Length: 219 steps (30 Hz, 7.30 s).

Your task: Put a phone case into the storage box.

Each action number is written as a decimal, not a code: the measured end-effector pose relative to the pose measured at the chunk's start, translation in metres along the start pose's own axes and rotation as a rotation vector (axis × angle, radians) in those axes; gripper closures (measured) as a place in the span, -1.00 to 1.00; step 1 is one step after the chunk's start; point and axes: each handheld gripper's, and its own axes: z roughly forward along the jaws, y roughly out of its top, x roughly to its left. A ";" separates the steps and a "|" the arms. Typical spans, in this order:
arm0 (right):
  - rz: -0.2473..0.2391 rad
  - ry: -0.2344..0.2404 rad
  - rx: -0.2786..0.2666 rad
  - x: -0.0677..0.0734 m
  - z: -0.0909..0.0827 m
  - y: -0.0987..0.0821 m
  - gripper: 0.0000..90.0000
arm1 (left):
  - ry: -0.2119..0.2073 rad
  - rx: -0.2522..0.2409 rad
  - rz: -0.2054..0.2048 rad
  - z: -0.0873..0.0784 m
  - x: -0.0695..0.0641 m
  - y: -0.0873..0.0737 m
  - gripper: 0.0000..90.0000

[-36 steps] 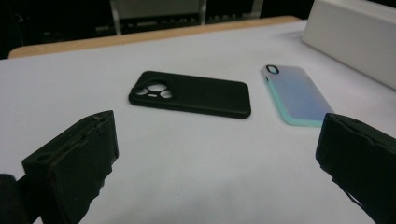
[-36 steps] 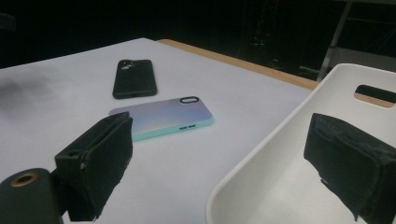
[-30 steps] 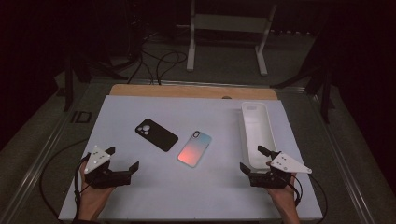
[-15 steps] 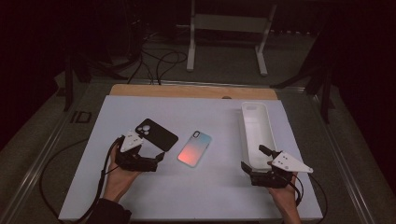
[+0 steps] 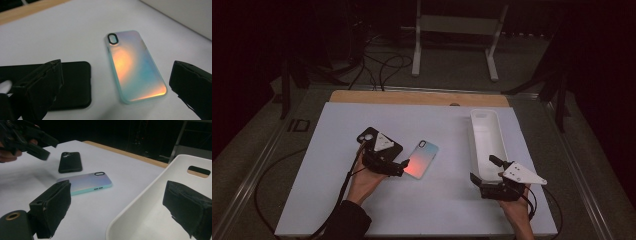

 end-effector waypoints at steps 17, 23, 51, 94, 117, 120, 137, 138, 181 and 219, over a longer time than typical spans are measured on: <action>-0.005 0.000 0.001 0.000 0.000 0.000 -0.82 | -0.030 0.092 0.013 0.050 -0.022 0.006 -1.00; -0.004 0.001 -0.001 0.000 0.000 0.000 -0.82 | -0.040 0.134 0.016 0.065 -0.028 0.003 -1.00; -0.008 0.000 -0.001 0.000 -0.001 0.001 -0.82 | -0.007 0.259 0.026 0.087 -0.039 -0.001 -0.89; -0.003 -0.004 0.009 -0.001 0.000 0.004 -0.82 | -0.003 0.211 0.007 0.058 -0.034 0.014 -0.62; 0.090 0.093 0.045 -0.001 0.012 0.025 -0.82 | -0.014 -0.032 0.129 -0.003 -0.059 0.033 -0.62; 0.103 0.103 0.045 -0.002 0.013 0.028 -0.82 | -0.025 -0.052 0.155 -0.005 -0.066 0.038 -0.62; 0.179 0.194 0.064 0.003 0.033 0.048 -0.69 | -0.086 -0.119 0.240 -0.008 -0.091 0.048 -0.62; 0.183 0.199 0.067 0.004 0.034 0.049 -0.68 | -0.094 -0.121 0.249 -0.009 -0.093 0.049 -0.62; 0.262 0.255 0.095 0.016 0.052 0.071 0.94 | -0.205 -0.140 0.184 -0.007 -0.084 0.038 -0.65; 0.137 0.581 0.059 0.030 0.052 0.084 0.91 | -0.549 -0.146 0.210 -0.011 -0.070 0.020 0.23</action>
